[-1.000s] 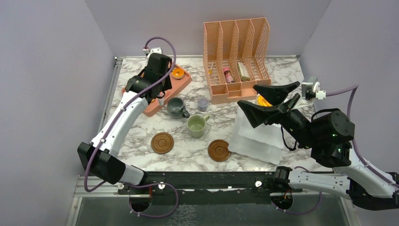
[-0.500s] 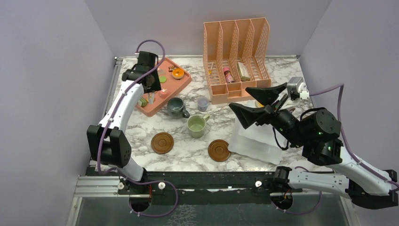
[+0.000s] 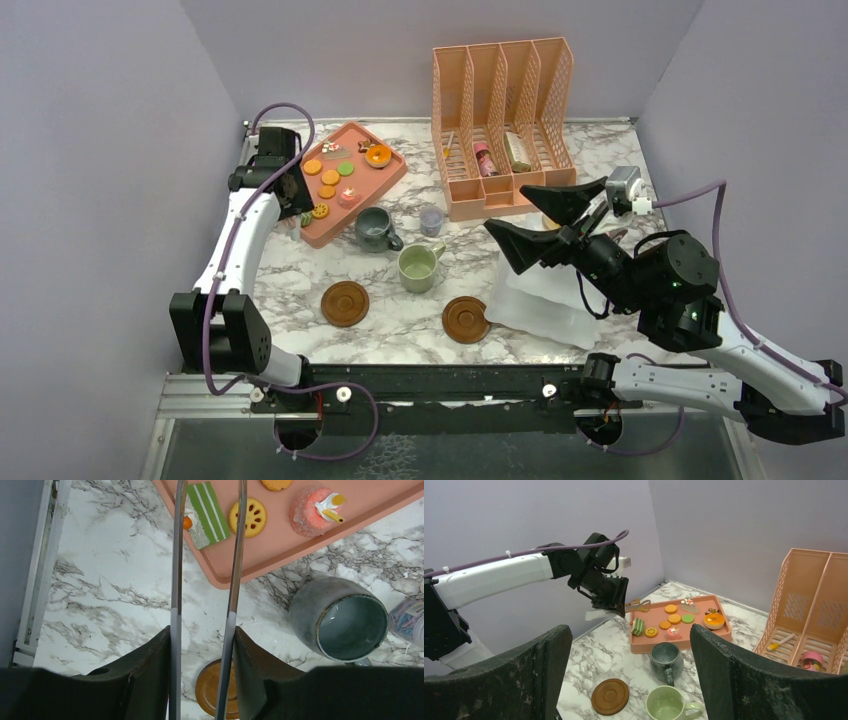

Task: Serve the afternoon tea
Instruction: Pick up the desert from the tray.

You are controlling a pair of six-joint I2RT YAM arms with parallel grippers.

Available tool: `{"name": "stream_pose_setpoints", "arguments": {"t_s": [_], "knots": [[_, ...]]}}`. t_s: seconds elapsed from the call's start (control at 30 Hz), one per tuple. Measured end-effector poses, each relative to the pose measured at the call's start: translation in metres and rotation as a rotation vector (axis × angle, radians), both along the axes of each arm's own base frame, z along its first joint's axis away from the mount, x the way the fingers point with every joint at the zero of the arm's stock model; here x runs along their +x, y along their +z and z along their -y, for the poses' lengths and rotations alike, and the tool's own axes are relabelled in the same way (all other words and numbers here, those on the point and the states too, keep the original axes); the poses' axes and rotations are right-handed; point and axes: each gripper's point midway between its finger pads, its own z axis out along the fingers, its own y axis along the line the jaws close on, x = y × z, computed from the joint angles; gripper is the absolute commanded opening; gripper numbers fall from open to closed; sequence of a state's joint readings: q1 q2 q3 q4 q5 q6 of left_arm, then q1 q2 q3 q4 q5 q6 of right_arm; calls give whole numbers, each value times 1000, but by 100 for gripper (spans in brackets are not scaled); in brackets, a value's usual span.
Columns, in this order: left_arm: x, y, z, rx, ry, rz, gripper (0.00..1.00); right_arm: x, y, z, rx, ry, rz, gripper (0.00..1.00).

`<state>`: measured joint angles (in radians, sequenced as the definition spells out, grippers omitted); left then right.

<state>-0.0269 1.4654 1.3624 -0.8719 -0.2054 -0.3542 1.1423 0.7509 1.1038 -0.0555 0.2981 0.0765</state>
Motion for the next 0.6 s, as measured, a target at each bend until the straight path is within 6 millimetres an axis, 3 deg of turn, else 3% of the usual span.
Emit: {"name": "stream_pose_setpoints", "arguments": {"t_s": [0.6], "knots": [[-29, -31, -5, -32, 14, -105, 46, 1, 1, -1, -3, -2, 8, 94]]}}
